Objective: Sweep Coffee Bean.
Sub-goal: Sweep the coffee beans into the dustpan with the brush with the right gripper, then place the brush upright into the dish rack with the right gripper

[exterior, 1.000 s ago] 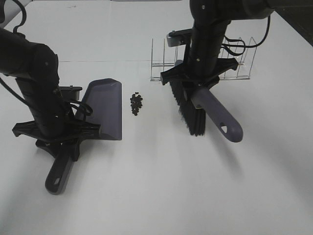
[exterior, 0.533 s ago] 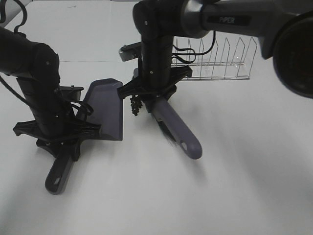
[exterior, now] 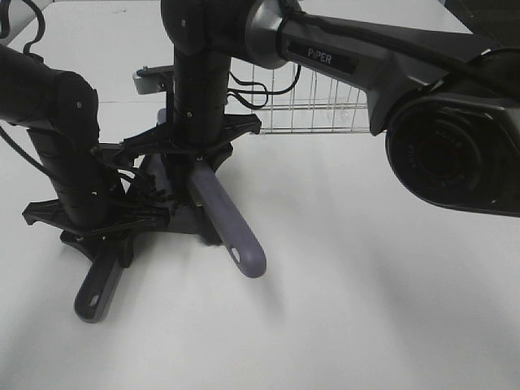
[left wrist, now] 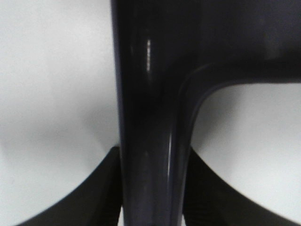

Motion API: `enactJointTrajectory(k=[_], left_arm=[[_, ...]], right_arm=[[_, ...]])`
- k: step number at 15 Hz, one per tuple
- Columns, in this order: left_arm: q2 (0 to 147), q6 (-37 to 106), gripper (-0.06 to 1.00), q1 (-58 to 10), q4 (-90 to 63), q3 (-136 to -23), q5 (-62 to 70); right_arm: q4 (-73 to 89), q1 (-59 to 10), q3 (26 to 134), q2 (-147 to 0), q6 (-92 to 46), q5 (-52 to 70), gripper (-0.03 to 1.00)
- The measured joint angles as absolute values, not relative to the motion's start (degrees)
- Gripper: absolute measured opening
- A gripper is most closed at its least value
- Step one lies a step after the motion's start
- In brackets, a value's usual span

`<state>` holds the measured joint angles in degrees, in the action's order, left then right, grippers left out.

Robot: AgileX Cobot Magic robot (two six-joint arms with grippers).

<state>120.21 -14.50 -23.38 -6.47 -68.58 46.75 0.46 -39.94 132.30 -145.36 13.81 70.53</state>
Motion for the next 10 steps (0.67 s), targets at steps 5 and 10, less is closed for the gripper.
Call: enactJointTrajectory(k=[5, 10], left_arm=[[120.2, -13.9, 0.32, -23.4, -6.5, -68.6, 46.8], [120.2, -13.8, 0.32, -23.4, -6.5, -68.6, 46.8]], right_arm=[[-2.5, -39.9, 138.8, -144.6, 13.9, 70.6, 0.28], [-12.4, -39.2, 138.8, -138.7, 12.1, 70.7, 0.28]])
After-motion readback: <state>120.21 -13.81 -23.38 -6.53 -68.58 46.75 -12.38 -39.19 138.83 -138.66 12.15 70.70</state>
